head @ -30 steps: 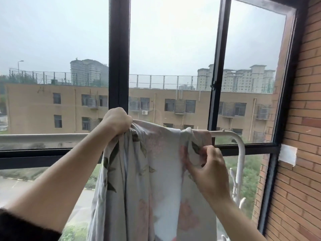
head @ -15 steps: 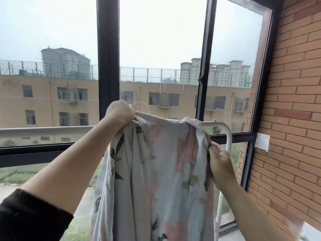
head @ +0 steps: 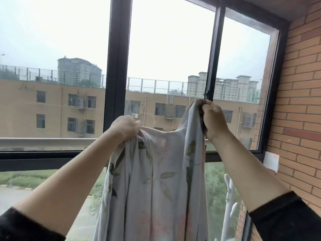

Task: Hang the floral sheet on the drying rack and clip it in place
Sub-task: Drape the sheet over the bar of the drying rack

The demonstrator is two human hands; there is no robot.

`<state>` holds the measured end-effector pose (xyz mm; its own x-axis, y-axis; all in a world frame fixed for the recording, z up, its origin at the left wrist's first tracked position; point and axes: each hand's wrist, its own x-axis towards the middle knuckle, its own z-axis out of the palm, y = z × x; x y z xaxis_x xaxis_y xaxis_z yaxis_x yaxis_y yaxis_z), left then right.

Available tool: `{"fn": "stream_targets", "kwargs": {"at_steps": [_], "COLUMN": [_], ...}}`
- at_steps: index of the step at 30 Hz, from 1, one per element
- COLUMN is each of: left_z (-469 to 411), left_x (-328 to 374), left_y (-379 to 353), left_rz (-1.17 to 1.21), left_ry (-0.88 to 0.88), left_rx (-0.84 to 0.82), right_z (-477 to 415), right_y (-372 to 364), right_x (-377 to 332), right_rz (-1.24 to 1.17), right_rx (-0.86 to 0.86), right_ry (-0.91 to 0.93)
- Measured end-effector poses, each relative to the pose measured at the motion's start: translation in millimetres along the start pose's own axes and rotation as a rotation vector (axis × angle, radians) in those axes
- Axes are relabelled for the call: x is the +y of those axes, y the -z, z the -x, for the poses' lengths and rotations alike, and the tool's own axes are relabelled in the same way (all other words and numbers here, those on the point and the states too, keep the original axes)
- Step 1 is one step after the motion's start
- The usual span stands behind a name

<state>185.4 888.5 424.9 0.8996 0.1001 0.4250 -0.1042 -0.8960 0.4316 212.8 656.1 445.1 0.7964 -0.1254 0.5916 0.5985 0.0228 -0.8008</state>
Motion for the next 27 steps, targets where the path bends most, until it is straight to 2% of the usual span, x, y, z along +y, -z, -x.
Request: {"fn": "stream_targets", "kwargs": {"at_steps": [4,6,10,13,16,19,21,24,27], "left_z": [3.4,6.7,10.3,9.2,4.7,1.8,-0.8,-8.8,-17.5], "left_x": [7.8,11.9,19.0,22.0,16.8,18.9,21.7,21.9,21.9], "left_y": [-6.4,-7.5,-14.5,-16.2,-15.7,-20.5,-25.8,-26.1,-20.4], "left_rz": [0.082,0.126,0.043,0.095,0.203,0.088,-0.020,-0.032,0.037], "left_ry": [-0.020,-0.045,-0.169,-0.192,-0.125,-0.105,-0.072,-0.023,0.032], "left_rx": [-0.062,-0.096,-0.083,-0.076,0.010,0.102,0.210,0.294,0.384], "right_z": [-37.6,-54.3,-59.0,-65.6,-71.4,-63.9,-59.6,-49.7,-41.6], "right_y": [-6.9,-6.0,11.3,27.0,32.2,32.6,32.9,39.6,55.7], "right_x": [-20.9,-13.9,45.4,78.9,83.5,82.1,83.7,85.7,91.5], "right_rz": [-0.139,-0.132,0.109,0.044,0.038,0.150,0.203,0.251,0.426], "right_rx": [0.015,0.018,-0.049,-0.145,-0.243,-0.297,-0.270,-0.205,-0.156], "right_ry": [0.067,0.072,-0.035,-0.140,-0.161,-0.055,0.037,0.210,0.426]}}
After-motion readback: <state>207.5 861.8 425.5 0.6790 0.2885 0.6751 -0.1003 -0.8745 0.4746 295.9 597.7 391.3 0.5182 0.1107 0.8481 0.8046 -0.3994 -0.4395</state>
